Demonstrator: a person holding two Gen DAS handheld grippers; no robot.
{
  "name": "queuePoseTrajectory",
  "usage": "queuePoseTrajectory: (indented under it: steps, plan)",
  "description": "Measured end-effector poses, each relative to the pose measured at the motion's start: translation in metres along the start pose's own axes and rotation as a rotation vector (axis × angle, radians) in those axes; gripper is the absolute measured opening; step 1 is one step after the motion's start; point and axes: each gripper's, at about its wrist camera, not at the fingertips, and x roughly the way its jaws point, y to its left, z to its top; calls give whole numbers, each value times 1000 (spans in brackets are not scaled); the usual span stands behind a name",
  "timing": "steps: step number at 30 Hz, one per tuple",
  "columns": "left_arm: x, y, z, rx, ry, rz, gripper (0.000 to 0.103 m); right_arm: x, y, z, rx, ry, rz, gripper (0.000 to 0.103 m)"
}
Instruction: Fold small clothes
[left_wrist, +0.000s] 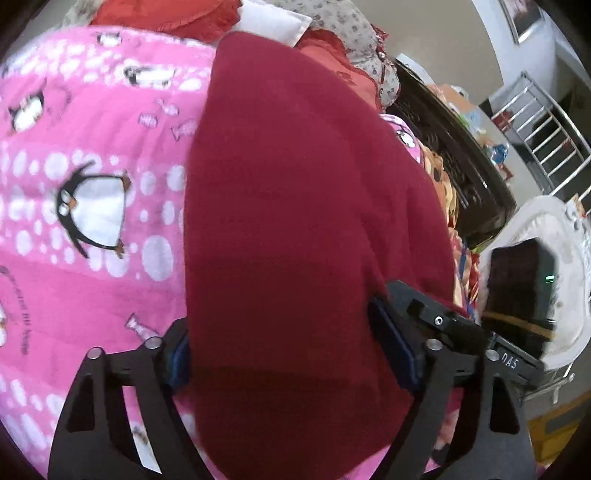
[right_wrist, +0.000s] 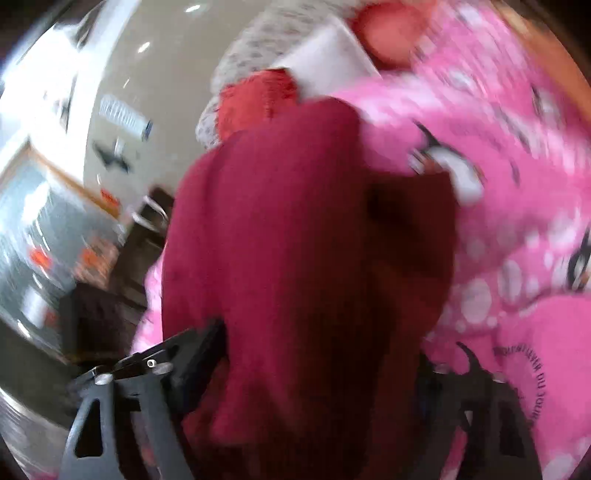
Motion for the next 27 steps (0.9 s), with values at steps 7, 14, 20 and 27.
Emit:
queuePoseTrajectory:
  steps: [7, 14, 20, 27]
  plan:
    - [-63, -8, -17, 14, -10, -30, 71, -43, 48, -8, -27, 7, 65, 46]
    - [-129, 1, -76, 1, 26, 46, 71, -58, 90, -61, -41, 65, 166, 47]
    - [-102, 25, -134, -7, 120, 226, 72, -41, 68, -114, 37, 204, -13, 56]
    - [-115, 15, -142, -3, 33, 274, 74, -102, 104, -112, -124, 65, -49, 57]
